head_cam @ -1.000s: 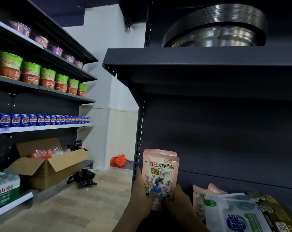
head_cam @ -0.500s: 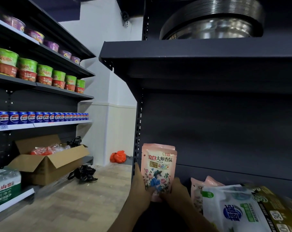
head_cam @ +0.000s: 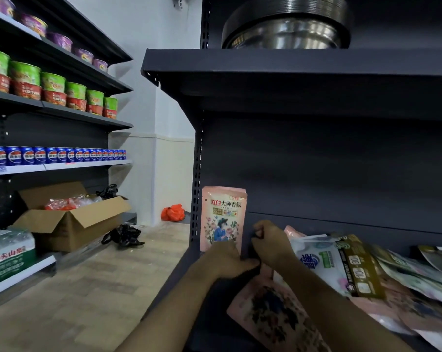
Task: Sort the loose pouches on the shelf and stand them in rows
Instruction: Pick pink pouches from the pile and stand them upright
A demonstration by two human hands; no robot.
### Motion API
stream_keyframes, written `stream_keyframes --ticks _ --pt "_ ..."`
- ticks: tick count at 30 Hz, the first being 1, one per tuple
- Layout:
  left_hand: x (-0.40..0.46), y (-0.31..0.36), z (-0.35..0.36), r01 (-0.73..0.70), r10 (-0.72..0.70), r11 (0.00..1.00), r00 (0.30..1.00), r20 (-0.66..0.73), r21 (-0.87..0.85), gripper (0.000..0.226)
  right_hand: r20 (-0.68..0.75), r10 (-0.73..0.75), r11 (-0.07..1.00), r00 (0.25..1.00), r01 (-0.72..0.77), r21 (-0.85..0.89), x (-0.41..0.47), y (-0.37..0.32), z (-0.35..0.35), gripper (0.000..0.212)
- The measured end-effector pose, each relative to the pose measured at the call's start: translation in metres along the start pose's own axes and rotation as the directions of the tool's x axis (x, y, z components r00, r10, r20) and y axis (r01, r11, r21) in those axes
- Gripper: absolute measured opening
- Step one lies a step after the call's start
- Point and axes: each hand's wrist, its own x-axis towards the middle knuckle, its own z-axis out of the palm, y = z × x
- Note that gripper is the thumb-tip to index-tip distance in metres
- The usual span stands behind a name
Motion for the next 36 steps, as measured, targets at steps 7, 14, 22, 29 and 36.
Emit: stream_keyframes --ticks 7,14,22,29,36 --pt "-0.034 0.019 0.015 -0.015 0.023 0.998 0.992 0.123 -0.068 0.068 -0.063 -0.067 0.994 0.996 0.072 0.077 -0.037 0.016 -0.023 0.029" --pt "-0.046 0.040 0.025 -0.090 0.094 0.996 0.962 0.257 -0.027 0.088 -0.146 -0.122 0.982 0.982 0.140 0.124 -0.056 0.038 -0.049 0.024" --pt "-0.050 0.043 0.009 -0.005 0.028 0.996 0.966 0.259 -0.088 0.064 -0.209 -0.020 0.958 0.978 0.079 0.276 -0.068 0.054 -0.064 0.018" --pt "-0.062 0.034 -0.016 -0.099 0.011 0.874 0.983 -0.183 -0.477 0.033 -0.372 0.099 0.833 0.923 0.128 0.538 -0.065 0.046 -0.075 0.009" --pt "-0.055 0.044 -0.006 -0.254 -0.254 0.434 0.886 -0.388 -0.864 0.030 0.143 -0.083 0.504 0.986 -0.082 0.860 -0.080 0.017 -0.051 0.051"
